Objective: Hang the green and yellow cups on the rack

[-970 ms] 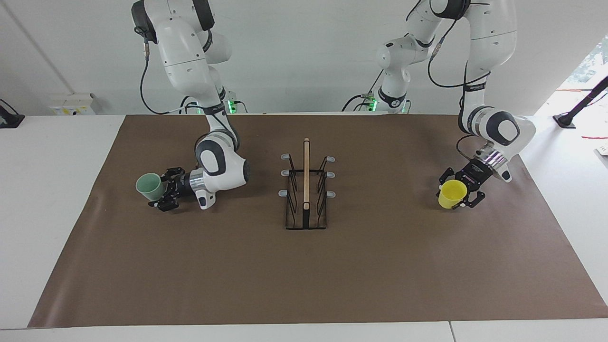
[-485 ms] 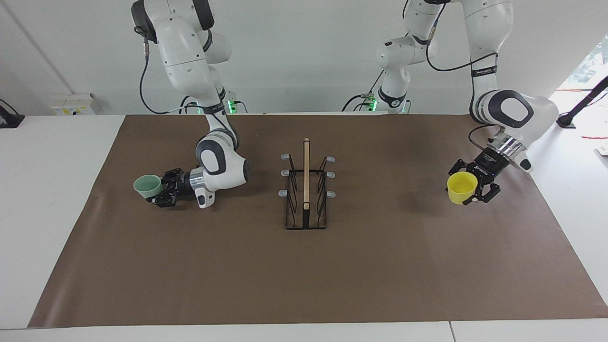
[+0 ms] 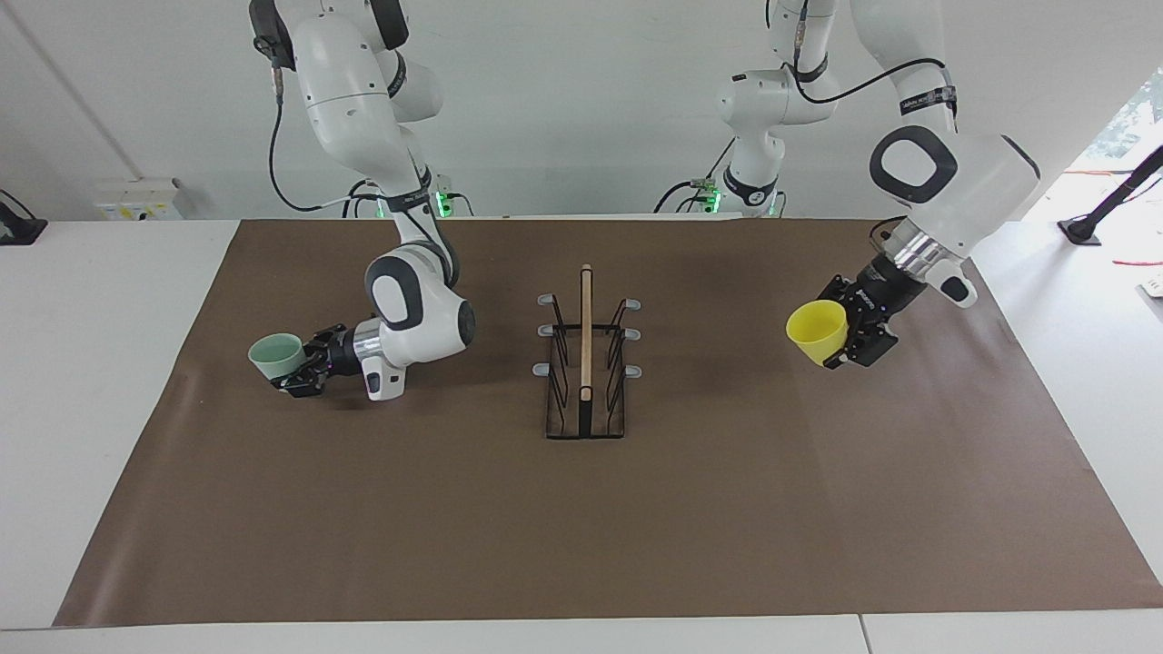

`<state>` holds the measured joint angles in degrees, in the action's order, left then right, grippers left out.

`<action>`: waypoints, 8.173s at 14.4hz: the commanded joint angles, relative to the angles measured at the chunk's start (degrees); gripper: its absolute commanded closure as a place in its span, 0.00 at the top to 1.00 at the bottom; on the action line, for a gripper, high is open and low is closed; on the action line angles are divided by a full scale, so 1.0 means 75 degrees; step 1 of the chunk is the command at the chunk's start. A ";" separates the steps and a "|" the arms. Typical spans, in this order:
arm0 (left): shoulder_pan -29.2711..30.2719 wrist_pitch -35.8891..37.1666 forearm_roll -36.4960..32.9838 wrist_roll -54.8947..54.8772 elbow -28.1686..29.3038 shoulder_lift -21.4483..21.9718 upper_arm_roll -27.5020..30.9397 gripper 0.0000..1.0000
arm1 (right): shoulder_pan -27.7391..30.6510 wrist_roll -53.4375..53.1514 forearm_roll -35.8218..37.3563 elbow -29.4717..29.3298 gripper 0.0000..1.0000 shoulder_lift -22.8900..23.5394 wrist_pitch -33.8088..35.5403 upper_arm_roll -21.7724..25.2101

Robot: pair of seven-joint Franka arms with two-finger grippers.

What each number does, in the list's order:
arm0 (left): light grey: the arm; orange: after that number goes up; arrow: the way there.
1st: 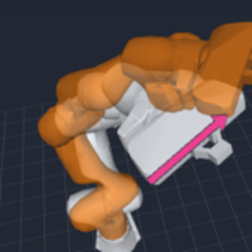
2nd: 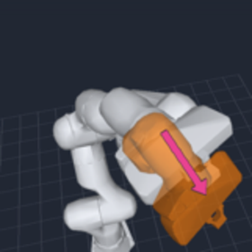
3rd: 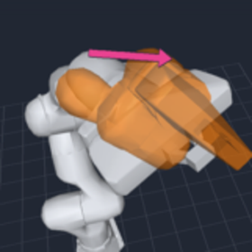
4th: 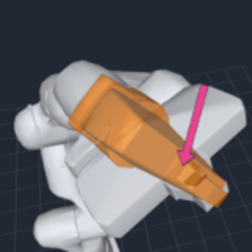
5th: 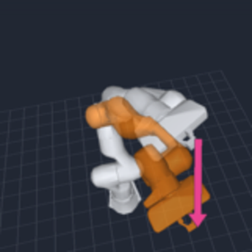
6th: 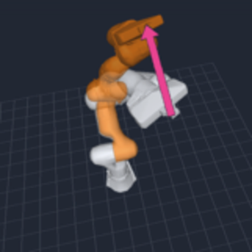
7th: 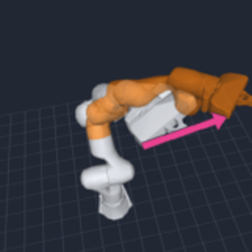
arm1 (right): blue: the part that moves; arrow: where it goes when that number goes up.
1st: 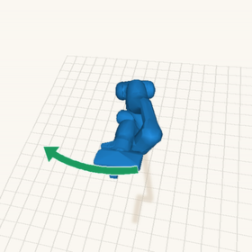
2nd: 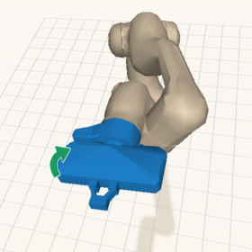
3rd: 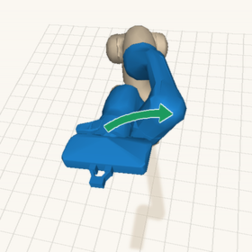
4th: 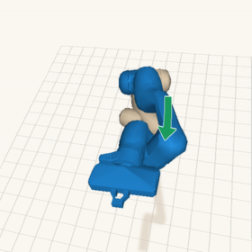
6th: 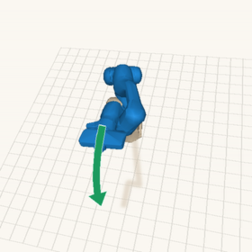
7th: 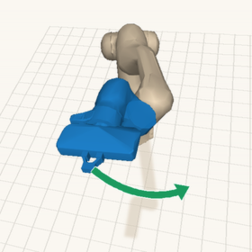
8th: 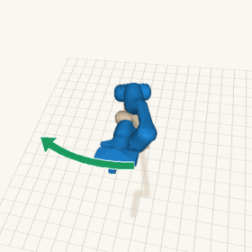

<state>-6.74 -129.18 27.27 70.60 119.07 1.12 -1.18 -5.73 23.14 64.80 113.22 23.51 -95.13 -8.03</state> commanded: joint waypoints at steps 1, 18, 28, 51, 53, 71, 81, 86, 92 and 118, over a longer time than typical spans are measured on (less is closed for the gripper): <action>-0.1332 -0.0119 -0.2450 0.1359 0.0072 0.0131 0.0075 0.00 | 0.0388 0.0009 -0.1261 -0.0423 0.00 -0.0657 -0.0102 -0.0066; -0.5487 0.1614 -0.8253 0.7414 0.0027 -0.0184 0.0028 0.00 | 0.2592 0.5053 -0.7723 -0.1748 0.00 -0.1506 -0.1039 -0.0031; -0.5605 0.1428 -0.8159 0.7497 -0.0161 -0.0138 -0.0136 1.00 | 0.3061 0.5879 -1.0538 -0.1960 0.00 -0.1822 0.0423 -0.0066; 0.0252 0.3381 -0.3437 -0.7932 -0.1776 0.0379 -0.0030 1.00 | -0.0158 0.9978 -2.2931 0.2595 0.00 -0.3766 -0.2666 -0.0055; 0.0558 0.3956 -0.3273 -0.8590 -0.2269 0.0343 -0.0030 1.00 | -0.0372 1.0670 -2.3206 0.3008 0.00 -0.3943 -0.2948 -0.0055; 0.0805 0.5740 -0.3518 -0.9530 -0.3910 -0.0465 0.0005 1.00 | -0.0197 1.3999 -2.3687 0.4028 0.00 -0.2855 -0.2423 -0.0055; 0.0805 0.5670 -0.3518 -0.9472 -0.3409 -0.0173 0.0005 1.00 | -0.0150 1.4482 -2.4026 0.4321 1.00 -0.2677 -0.1978 -0.0055; 0.0805 0.5530 -0.3624 -0.9413 -0.2893 0.0307 0.0005 1.00 | 0.0528 1.4435 -2.3922 0.4392 1.00 -0.2876 -0.1099 -0.0043; 0.0805 0.5003 -0.3823 -0.9274 -0.2810 0.0308 0.0005 1.00 | 0.2272 1.3045 -2.1199 0.3622 1.00 -0.3100 -0.1039 -0.0031; 0.0700 0.4533 -0.3530 -0.9156 -0.2821 0.0261 -0.0007 1.00 | 0.2323 -0.1338 -0.9684 -0.3167 1.00 -0.2090 0.0728 -0.0055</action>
<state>-1.18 -93.81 0.20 2.19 96.50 2.20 -1.15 11.68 16.97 -10.95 92.94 8.67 -94.29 -8.19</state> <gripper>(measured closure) 0.000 0.000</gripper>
